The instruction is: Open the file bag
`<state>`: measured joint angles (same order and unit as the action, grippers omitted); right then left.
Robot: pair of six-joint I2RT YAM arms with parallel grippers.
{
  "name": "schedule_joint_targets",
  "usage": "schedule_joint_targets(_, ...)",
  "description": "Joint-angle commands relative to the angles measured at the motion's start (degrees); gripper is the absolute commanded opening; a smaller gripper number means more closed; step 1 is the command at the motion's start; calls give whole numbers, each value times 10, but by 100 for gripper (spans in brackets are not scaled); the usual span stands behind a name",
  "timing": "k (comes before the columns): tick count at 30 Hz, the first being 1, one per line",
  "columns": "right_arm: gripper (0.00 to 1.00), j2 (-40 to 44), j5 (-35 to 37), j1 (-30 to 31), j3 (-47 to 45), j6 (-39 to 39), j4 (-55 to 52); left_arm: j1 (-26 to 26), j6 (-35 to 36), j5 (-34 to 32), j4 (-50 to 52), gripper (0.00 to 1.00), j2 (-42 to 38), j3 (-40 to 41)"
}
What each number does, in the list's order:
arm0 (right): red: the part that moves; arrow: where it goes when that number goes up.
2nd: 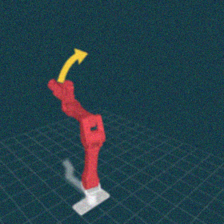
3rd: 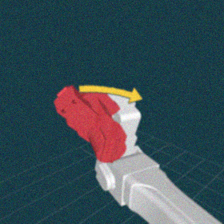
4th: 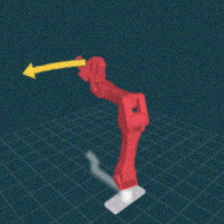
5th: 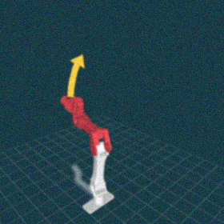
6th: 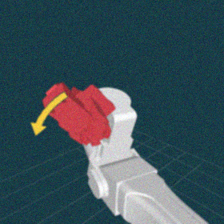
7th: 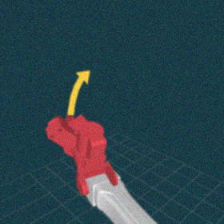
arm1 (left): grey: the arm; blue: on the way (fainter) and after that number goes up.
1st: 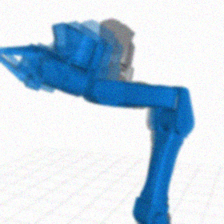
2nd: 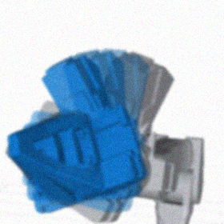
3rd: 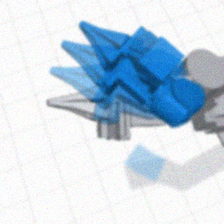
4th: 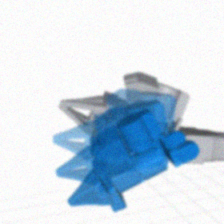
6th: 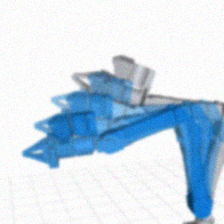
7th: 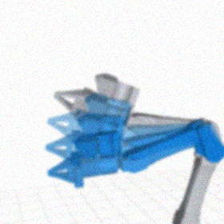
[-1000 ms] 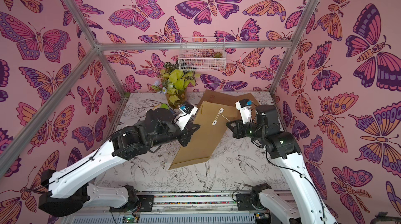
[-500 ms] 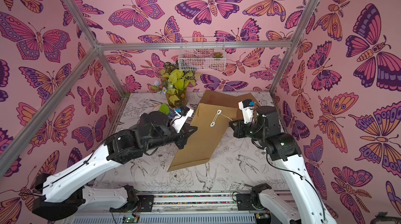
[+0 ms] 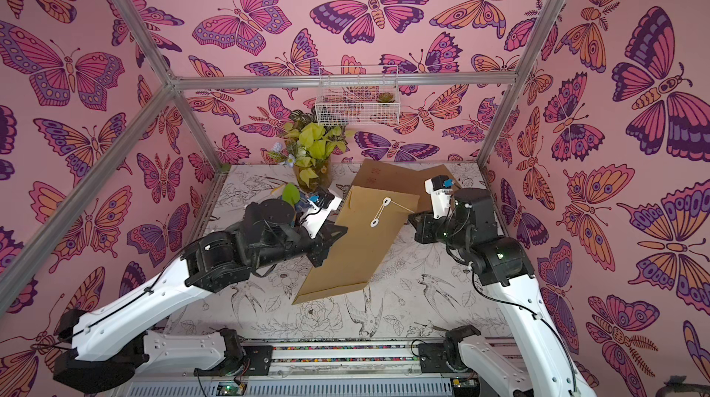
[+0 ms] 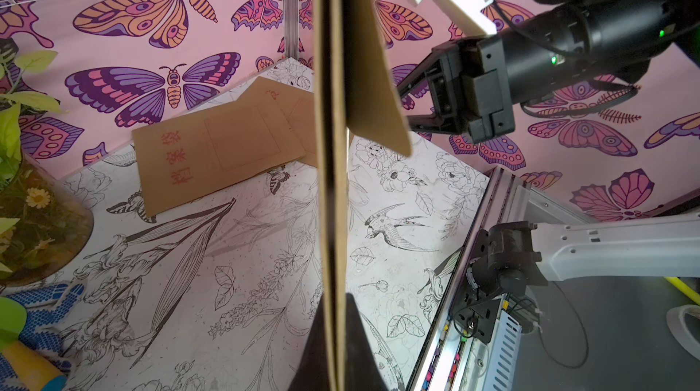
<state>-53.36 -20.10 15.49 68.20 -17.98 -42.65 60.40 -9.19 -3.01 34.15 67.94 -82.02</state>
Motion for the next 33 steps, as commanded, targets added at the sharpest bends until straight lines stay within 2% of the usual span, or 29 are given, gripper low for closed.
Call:
schedule_joint_targets(1,0,-7,16,2,20,4,3,0,9,-5,15,2,3,-4)
schedule_joint_targets(24,0,-84,-12,2,116,18,12,1,-5,15,13,1,24,29)
schedule_joint_targets(33,0,-109,-48,2,148,37,-18,0,-14,9,-5,1,34,49)
